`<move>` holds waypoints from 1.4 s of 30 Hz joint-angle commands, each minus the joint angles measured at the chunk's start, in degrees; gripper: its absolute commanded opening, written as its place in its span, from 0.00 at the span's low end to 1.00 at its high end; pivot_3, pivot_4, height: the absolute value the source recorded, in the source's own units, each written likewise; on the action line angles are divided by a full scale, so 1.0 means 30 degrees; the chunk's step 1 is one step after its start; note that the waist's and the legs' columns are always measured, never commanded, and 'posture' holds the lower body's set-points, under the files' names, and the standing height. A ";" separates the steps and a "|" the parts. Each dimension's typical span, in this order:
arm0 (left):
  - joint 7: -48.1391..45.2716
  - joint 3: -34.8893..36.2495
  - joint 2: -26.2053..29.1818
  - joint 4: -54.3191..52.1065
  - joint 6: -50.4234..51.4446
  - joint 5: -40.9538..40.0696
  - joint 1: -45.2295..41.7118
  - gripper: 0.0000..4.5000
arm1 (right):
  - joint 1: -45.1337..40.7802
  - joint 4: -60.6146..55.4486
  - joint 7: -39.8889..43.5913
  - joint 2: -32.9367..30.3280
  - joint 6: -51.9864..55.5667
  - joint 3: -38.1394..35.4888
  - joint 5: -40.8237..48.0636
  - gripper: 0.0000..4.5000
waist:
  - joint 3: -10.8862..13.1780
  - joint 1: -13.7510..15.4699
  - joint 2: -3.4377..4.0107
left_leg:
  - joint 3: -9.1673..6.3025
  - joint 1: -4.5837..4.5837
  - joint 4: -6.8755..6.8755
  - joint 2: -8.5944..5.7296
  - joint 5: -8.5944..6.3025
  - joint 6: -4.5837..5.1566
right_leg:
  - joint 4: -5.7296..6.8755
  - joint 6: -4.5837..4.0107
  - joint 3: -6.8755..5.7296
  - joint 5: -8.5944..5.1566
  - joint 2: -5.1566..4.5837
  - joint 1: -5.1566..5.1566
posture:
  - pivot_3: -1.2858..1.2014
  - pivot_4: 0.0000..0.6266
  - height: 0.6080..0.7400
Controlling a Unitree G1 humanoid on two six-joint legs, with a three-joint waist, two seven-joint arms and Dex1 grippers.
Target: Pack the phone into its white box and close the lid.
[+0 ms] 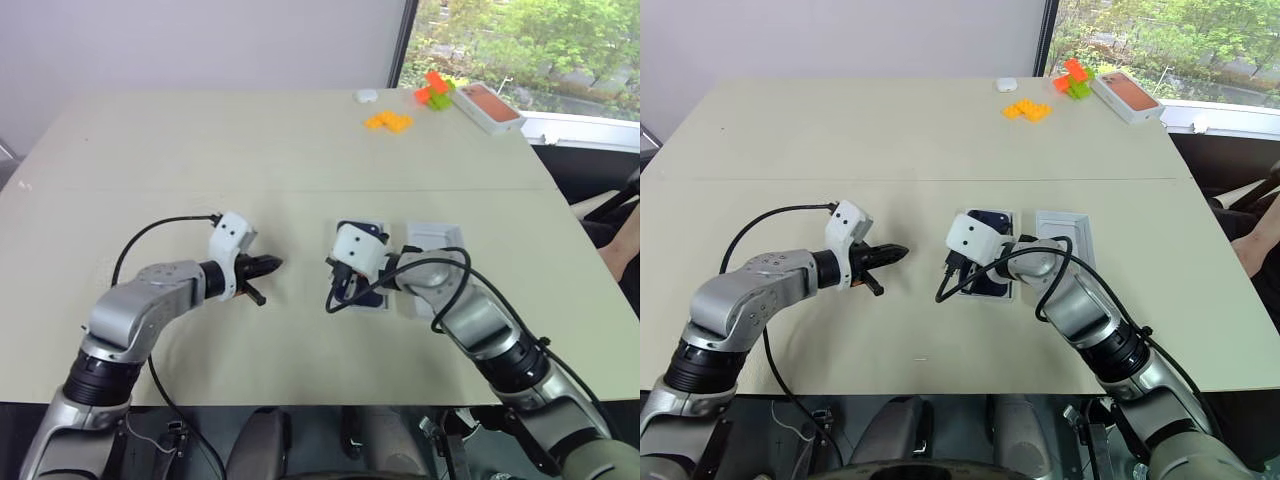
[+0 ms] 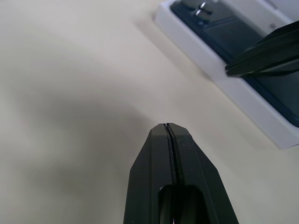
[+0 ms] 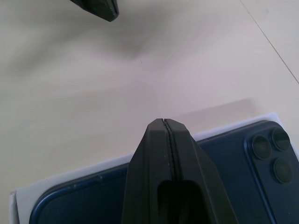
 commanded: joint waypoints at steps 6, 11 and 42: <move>-0.2450 0.0353 0.0953 -0.1021 -0.2927 0.1183 0.1116 0.01 | 0.0105 -0.1225 0.0144 -0.0182 0.0521 -0.0888 0.0257 0.00 | 0.0000 -0.0066 0.0001 | 0.0004 0.0001 0.0000 0.0006 -0.0001 0.0003 | -0.0001 -0.0001 0.0001 0.0000 0.0001 -0.0002 | 0.52 0.24 1.00; -0.2989 0.0393 0.1068 -0.0878 -0.3497 0.1597 0.1403 0.01 | 0.0150 -0.1161 0.0116 -0.0252 0.0480 -0.0813 0.0138 0.00 | 0.0002 -0.0022 0.0003 | 0.0004 0.0003 -0.0001 0.0019 -0.0002 0.0003 | 0.0000 -0.0001 -0.0002 -0.0001 0.0018 -0.0002 | 0.52 0.24 1.00; -0.3775 0.0812 0.0298 -0.1354 -0.3738 0.1816 0.2411 0.01 | 0.4181 -0.4654 0.3863 -0.5893 -0.0799 -0.8054 0.4209 0.00 | 0.0015 -0.0028 0.0021 | 0.0076 0.0065 0.0015 0.0016 -0.0085 0.0151 | -0.0043 0.0019 0.0013 -0.0009 0.0000 0.0072 | 0.52 0.24 1.00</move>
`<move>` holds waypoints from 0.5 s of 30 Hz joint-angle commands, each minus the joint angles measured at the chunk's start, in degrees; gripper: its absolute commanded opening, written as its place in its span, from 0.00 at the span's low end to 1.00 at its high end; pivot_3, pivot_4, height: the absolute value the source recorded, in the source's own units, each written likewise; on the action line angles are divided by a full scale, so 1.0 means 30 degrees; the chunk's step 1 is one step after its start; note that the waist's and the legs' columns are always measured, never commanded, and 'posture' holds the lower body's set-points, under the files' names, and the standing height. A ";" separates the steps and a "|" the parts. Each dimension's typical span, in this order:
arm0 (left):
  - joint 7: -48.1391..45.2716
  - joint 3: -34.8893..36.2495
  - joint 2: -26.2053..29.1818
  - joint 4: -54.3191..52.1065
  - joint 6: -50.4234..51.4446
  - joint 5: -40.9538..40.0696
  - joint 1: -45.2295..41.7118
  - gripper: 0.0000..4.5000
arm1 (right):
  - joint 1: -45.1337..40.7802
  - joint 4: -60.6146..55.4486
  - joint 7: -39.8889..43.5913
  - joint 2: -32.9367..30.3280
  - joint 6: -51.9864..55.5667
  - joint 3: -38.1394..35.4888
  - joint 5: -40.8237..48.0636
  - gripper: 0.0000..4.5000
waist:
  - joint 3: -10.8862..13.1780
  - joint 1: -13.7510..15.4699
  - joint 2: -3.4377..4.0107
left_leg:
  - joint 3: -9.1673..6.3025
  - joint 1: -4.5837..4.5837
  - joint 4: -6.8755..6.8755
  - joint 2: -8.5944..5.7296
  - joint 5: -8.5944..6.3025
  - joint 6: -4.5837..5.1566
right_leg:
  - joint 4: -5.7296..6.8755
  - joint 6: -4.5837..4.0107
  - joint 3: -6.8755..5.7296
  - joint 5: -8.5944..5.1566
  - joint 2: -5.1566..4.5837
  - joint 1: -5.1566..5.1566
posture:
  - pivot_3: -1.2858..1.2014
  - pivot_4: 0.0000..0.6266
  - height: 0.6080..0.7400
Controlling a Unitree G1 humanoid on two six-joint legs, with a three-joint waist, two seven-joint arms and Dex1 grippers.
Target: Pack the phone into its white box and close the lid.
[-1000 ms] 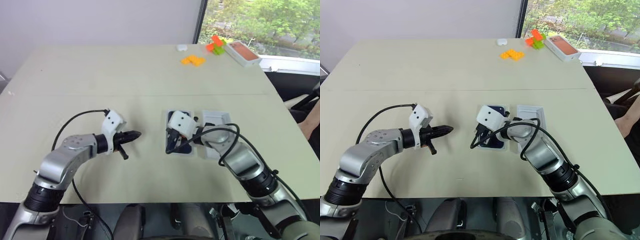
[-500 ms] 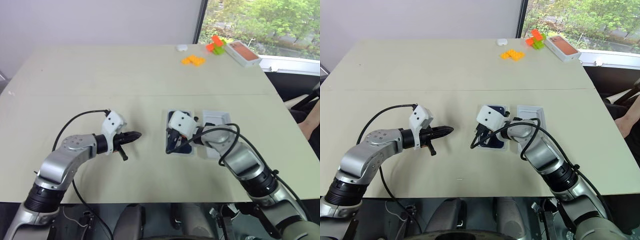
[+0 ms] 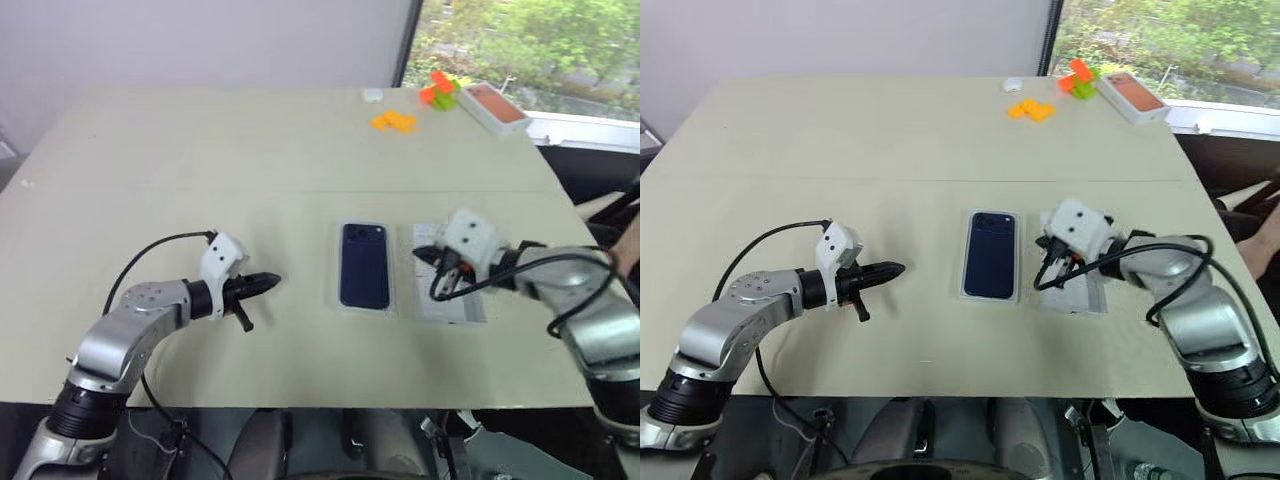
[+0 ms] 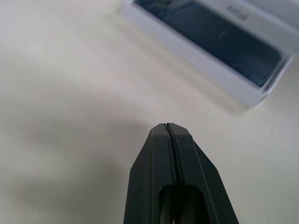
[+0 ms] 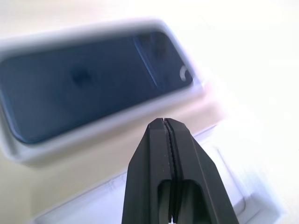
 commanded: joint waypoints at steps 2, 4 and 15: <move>-0.0102 0.0423 0.0036 -0.0613 -0.0275 -0.0058 0.0069 0.01 | -0.0157 -0.0416 -0.0095 -0.0004 -0.0332 0.0040 0.0537 0.00 | 0.0009 -0.0002 0.0015 | -0.0014 0.0005 0.0000 0.0033 0.0002 -0.0002 | 0.0025 -0.0004 0.0000 -0.0002 0.0040 -0.0006 | 0.52 0.24 1.00; -0.0073 0.0452 0.0028 -0.0677 -0.0289 -0.0022 0.0126 0.01 | -0.0187 -0.0362 -0.0136 -0.0073 -0.0407 0.0061 0.0645 0.00 | 0.0009 0.0021 0.0015 | -0.0032 0.0004 0.0000 0.0052 0.0009 -0.0013 | 0.0039 -0.0008 -0.0002 0.0000 0.0064 -0.0010 | 0.52 0.24 1.00; 0.0001 0.0605 0.0057 -0.0745 -0.0393 0.0058 0.0224 0.01 | -0.0054 -0.0334 0.0034 -0.0262 -0.0967 0.0364 0.0877 0.00 | 0.0009 0.0055 0.0015 | -0.0024 -0.0019 0.0014 0.0018 0.0017 -0.0025 | 0.0031 -0.0011 -0.0004 0.0004 0.0035 -0.0012 | 0.52 0.24 1.00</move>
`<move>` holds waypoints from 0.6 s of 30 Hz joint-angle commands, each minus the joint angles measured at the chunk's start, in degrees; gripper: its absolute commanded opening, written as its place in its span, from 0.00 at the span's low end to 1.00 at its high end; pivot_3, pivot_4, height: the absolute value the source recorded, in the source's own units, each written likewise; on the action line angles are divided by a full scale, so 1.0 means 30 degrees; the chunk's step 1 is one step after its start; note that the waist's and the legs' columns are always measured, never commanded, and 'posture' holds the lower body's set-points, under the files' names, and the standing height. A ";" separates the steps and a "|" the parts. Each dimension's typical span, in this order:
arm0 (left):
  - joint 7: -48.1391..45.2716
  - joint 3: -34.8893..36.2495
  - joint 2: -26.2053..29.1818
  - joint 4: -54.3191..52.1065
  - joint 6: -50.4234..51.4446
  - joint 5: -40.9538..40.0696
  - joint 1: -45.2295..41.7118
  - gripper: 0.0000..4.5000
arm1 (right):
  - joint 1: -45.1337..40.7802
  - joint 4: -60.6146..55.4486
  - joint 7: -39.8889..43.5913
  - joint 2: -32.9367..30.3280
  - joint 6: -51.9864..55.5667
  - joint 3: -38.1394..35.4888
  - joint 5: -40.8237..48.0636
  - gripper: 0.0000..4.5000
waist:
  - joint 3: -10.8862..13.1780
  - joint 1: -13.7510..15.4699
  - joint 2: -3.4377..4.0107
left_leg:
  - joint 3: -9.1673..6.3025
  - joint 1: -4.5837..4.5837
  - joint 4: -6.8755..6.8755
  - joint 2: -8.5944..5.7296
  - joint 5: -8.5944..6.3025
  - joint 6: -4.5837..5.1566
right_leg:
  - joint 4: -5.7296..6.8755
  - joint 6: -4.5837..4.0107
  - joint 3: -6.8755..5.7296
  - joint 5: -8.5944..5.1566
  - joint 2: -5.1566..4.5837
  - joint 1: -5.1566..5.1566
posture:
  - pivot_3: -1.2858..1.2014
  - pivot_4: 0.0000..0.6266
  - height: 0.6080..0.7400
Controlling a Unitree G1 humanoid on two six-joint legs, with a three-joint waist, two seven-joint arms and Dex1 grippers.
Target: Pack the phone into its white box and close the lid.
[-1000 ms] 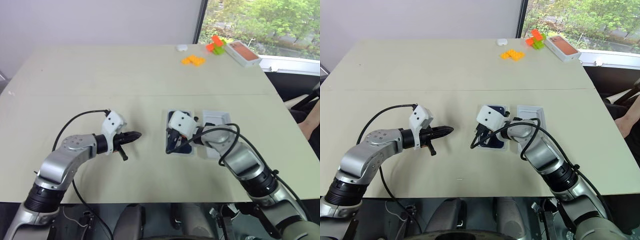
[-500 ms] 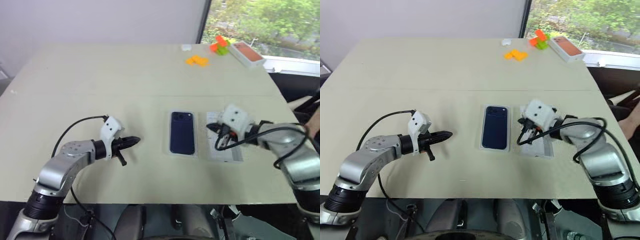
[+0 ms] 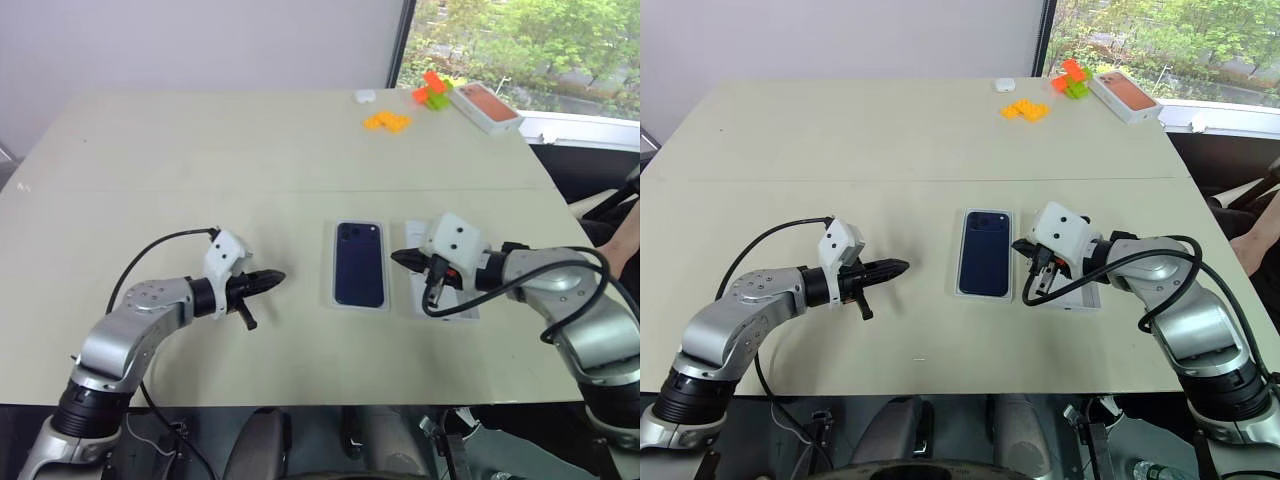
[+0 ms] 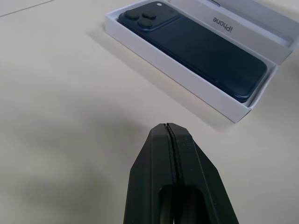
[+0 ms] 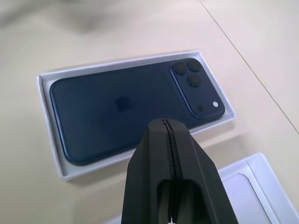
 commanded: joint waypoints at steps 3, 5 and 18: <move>0.0035 0.0556 0.0171 -0.0627 -0.0467 0.0159 -0.0021 0.01 | -0.0079 -0.0303 0.0049 -0.0219 -0.0584 0.0065 0.0201 0.00 | 0.0000 0.0004 0.0000 | -0.0001 0.0000 0.0000 -0.0004 0.0000 -0.0001 | 0.0000 0.0000 0.0001 0.0000 -0.0005 0.0000 | 0.52 0.24 1.00; 0.0057 0.0598 0.0162 -0.0629 -0.0491 0.0192 0.0003 0.01 | -0.0075 -0.0273 0.0054 -0.0194 -0.0620 0.0090 0.0280 0.00 | 0.0000 0.0000 0.0000 | -0.0002 0.0003 0.0001 -0.0003 0.0000 -0.0001 | 0.0002 0.0000 0.0002 0.0000 -0.0002 0.0000 | 0.52 0.24 1.00; 0.0085 0.1349 0.0480 -0.0502 -0.3914 0.1988 0.1773 0.00 | 0.0984 -0.1113 0.2687 -0.1424 -0.1401 0.1509 0.1174 0.29 | 0.0000 -0.0004 0.0002 | -0.0001 0.0007 0.0000 0.0006 0.0000 0.0000 | 0.0002 -0.0001 0.0003 0.0000 -0.0012 0.0000 | 0.52 0.24 1.00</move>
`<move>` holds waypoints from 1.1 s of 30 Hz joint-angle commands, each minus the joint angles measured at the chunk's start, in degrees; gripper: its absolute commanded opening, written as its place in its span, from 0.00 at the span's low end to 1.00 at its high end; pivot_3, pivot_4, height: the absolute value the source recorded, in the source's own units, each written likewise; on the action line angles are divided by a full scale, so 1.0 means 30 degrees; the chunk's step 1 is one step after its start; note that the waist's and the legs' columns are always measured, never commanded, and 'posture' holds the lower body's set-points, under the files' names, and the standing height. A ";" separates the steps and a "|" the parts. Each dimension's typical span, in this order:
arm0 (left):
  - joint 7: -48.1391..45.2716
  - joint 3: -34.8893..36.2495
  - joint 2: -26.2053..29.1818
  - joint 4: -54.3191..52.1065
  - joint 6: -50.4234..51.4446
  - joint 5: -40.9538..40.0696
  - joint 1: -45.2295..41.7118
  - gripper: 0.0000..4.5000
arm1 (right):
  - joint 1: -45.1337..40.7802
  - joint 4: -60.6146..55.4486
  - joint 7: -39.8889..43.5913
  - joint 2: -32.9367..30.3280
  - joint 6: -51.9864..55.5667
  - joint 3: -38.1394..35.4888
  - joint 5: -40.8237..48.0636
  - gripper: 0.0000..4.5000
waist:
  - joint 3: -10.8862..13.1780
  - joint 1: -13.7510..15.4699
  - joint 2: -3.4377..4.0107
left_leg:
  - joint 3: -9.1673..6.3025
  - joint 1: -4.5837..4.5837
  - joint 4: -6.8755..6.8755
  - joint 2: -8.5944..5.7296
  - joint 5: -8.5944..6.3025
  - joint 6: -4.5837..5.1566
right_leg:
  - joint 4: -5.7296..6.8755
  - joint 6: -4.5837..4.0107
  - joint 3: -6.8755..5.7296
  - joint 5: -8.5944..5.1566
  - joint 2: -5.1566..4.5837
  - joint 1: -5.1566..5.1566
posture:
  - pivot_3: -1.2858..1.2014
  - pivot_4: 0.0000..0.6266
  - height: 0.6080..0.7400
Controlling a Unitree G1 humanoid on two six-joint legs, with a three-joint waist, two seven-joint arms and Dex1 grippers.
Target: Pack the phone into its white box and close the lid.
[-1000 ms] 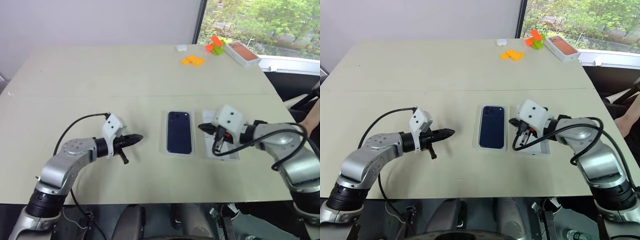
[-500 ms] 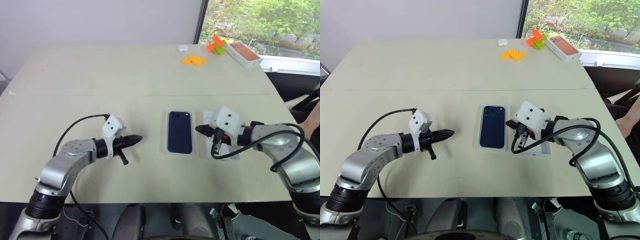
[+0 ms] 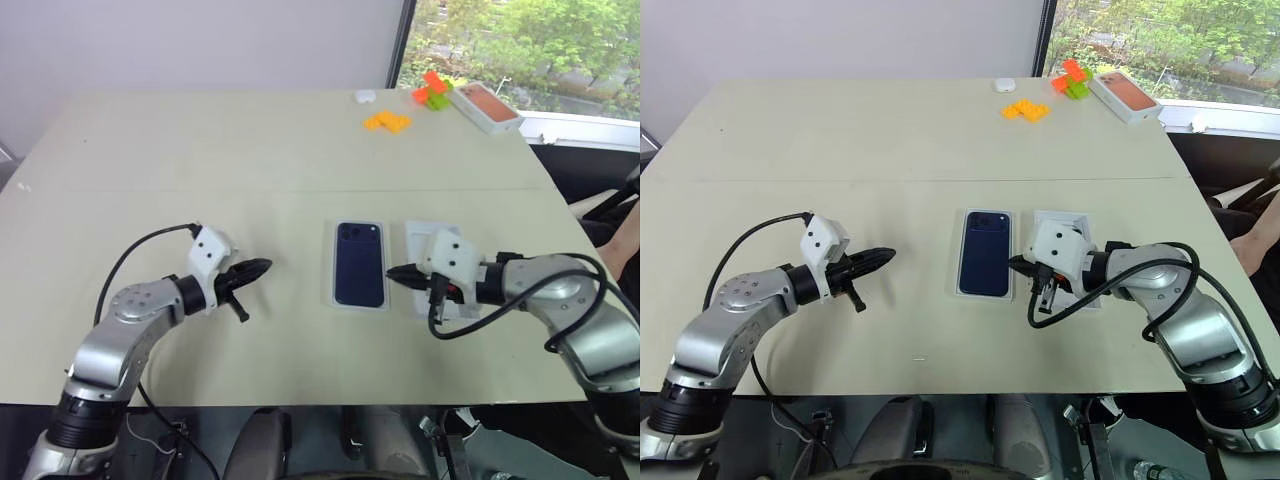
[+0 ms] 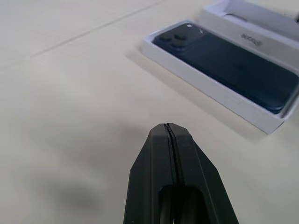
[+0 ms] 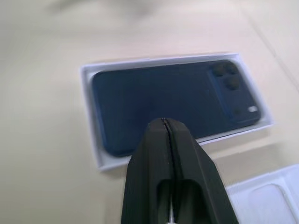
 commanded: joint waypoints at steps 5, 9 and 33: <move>-0.0902 0.0218 0.0751 -0.0401 -0.1197 0.0559 0.0689 0.00 | -0.0450 -0.0202 0.0020 -0.0052 -0.1639 0.2603 -0.1601 0.87 | 0.0001 -0.0001 0.0002 | 0.0004 0.0006 0.0003 0.0008 0.0000 -0.0001 | 0.0004 -0.0001 -0.0010 -0.0001 0.0014 0.0001 | 0.52 0.24 1.00; -0.0799 0.0298 0.0666 -0.0776 -0.1062 0.0450 0.0873 0.00 | -0.0616 0.0083 0.0168 0.0019 -0.1864 0.3019 -0.1780 0.87 | 0.0001 0.0002 0.0002 | 0.0008 0.0004 0.0009 0.0004 0.0002 -0.0003 | 0.0003 -0.0001 -0.0011 0.0000 0.0016 0.0002 | 0.52 0.24 1.00; -0.0600 0.0234 0.0284 -0.0997 -0.0588 0.0224 0.0650 0.00 | 0.0875 -0.0747 0.0601 -0.1248 -0.1009 0.2482 -0.1401 0.64 | 0.0000 0.0009 0.0001 | 0.0007 0.0006 0.0008 0.0004 0.0001 -0.0003 | 0.0003 0.0000 -0.0011 0.0000 0.0013 0.0005 | 0.52 0.24 1.00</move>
